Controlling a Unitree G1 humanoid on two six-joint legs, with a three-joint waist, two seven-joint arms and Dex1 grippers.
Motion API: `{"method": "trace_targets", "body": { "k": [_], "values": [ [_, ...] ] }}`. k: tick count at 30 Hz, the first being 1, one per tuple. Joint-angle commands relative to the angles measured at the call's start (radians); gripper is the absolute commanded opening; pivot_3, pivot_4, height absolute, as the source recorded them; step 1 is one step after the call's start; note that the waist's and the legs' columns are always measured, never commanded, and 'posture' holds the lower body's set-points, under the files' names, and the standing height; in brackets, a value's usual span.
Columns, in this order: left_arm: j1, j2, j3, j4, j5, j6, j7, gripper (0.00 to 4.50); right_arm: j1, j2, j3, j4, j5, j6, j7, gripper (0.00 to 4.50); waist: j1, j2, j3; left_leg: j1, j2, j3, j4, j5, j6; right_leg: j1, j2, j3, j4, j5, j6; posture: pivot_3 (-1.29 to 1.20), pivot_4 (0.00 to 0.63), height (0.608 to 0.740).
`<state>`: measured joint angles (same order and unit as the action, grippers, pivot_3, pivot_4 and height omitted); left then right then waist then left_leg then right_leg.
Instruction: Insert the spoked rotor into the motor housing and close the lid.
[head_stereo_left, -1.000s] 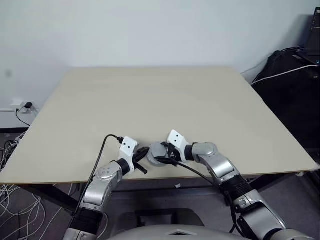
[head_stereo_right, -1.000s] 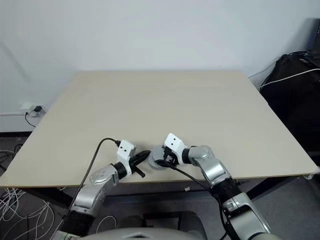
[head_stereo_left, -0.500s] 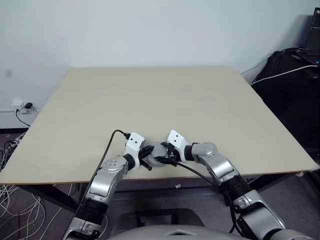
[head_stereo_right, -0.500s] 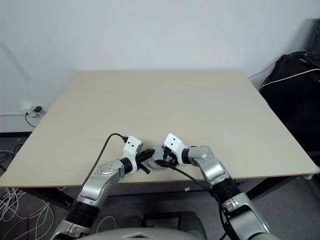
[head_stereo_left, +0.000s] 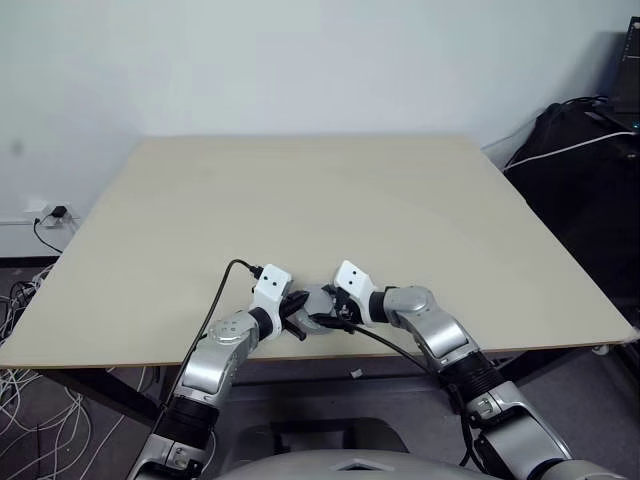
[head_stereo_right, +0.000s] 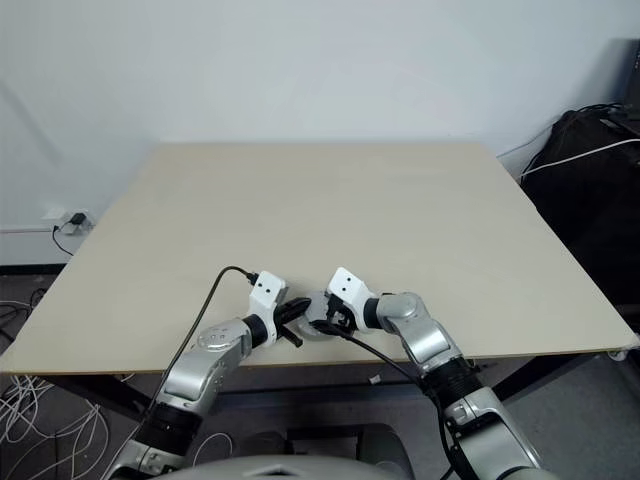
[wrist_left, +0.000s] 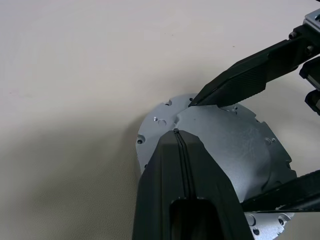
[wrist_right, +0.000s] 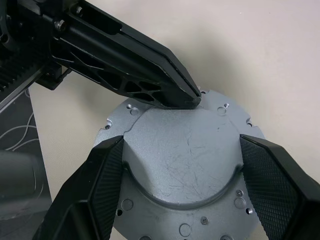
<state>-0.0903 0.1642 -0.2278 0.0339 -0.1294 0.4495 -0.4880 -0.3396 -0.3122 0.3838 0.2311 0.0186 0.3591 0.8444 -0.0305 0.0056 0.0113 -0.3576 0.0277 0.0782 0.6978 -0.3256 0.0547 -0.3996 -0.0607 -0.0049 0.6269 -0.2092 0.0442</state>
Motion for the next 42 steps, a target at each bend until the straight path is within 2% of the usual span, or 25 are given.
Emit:
{"method": "trace_targets", "body": {
  "k": [1,2,33,42],
  "values": [
    [0.018,0.006,-0.036,0.003,0.007,0.03,-0.017,0.0,0.003,0.001,0.018,0.016,-0.018,0.018,-0.001,4.16,0.0,0.0,0.0,0.0,0.0,0.0,0.0,0.0,0.0,0.0,0.0,0.0,0.0,0.0,0.0,0.0,0.0,0.74],
    [0.019,0.006,-0.037,0.003,0.008,0.03,-0.017,0.0,0.002,0.002,0.017,0.017,-0.018,0.018,-0.001,4.46,0.0,0.0,0.0,0.0,0.0,0.0,0.0,0.0,0.0,0.0,0.0,0.0,0.0,0.0,0.0,0.0,0.0,0.74],
    [0.023,0.006,-0.045,0.008,0.008,0.021,-0.035,0.0,0.008,-0.003,-0.061,-0.108,0.058,0.022,-0.014,4.46,0.008,0.0,0.001,-0.003,0.0,-0.001,-0.001,0.0,0.0,-0.002,-0.001,0.0,-0.001,-0.001,0.001,0.0,0.0,0.74],
    [0.023,0.004,-0.044,0.009,0.009,0.021,-0.038,0.0,0.038,-0.054,-0.105,-0.208,0.133,0.104,0.033,4.46,0.01,0.0,0.001,-0.003,-0.001,-0.002,-0.002,-0.001,0.001,-0.002,-0.001,0.0,-0.002,-0.002,0.001,0.0,0.0,0.74]
  ]
}}
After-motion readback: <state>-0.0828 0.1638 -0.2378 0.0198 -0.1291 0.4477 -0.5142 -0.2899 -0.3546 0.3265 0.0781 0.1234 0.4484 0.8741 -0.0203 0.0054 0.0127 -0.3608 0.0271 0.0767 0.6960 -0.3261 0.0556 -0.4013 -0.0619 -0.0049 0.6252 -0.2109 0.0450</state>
